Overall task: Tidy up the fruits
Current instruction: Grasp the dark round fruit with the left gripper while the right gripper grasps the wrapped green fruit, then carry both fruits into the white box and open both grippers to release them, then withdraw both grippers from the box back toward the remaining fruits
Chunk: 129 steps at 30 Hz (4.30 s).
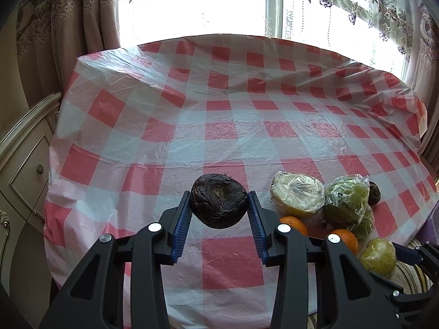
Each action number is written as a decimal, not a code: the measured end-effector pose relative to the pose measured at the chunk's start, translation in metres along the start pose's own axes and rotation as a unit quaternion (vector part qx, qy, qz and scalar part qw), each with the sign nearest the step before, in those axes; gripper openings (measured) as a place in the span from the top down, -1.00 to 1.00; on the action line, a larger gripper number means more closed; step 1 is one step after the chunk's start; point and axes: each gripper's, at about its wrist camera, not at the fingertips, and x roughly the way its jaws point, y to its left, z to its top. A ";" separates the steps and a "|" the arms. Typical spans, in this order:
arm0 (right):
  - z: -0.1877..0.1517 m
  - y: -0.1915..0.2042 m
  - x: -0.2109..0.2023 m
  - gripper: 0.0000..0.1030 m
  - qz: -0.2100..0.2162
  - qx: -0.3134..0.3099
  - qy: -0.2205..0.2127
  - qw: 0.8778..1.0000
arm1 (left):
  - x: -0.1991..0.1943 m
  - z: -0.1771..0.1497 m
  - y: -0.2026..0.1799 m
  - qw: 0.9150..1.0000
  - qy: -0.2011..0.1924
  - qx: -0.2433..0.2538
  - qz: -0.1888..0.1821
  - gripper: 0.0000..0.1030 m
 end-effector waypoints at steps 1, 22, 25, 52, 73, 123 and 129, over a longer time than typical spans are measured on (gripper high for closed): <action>0.000 -0.001 -0.001 -0.16 0.000 0.003 -0.001 1.000 | -0.003 0.000 -0.002 1.000 -0.001 0.002 -0.002 0.24; -0.002 -0.043 -0.039 -0.16 -0.011 0.050 -0.027 0.998 | -0.033 0.000 -0.061 0.997 -0.017 0.052 -0.048 0.24; -0.004 -0.051 -0.044 -0.16 -0.013 0.057 -0.031 0.998 | -0.038 0.000 -0.069 0.997 -0.020 0.058 -0.054 0.24; -0.041 -0.160 -0.106 -0.16 -0.080 0.138 -0.051 0.986 | -0.060 -0.023 -0.190 0.974 -0.001 0.169 -0.153 0.24; -0.093 -0.273 -0.143 -0.16 -0.216 0.194 -0.022 0.957 | -0.072 -0.051 -0.315 0.928 0.003 0.284 -0.241 0.24; -0.120 -0.356 -0.043 -0.44 -0.237 0.151 0.192 0.940 | -0.002 -0.139 -0.473 0.823 0.107 0.524 -0.193 0.10; -0.115 -0.359 -0.053 -0.56 -0.247 0.153 0.172 0.941 | -0.009 -0.128 -0.466 0.831 0.094 0.503 -0.220 -0.55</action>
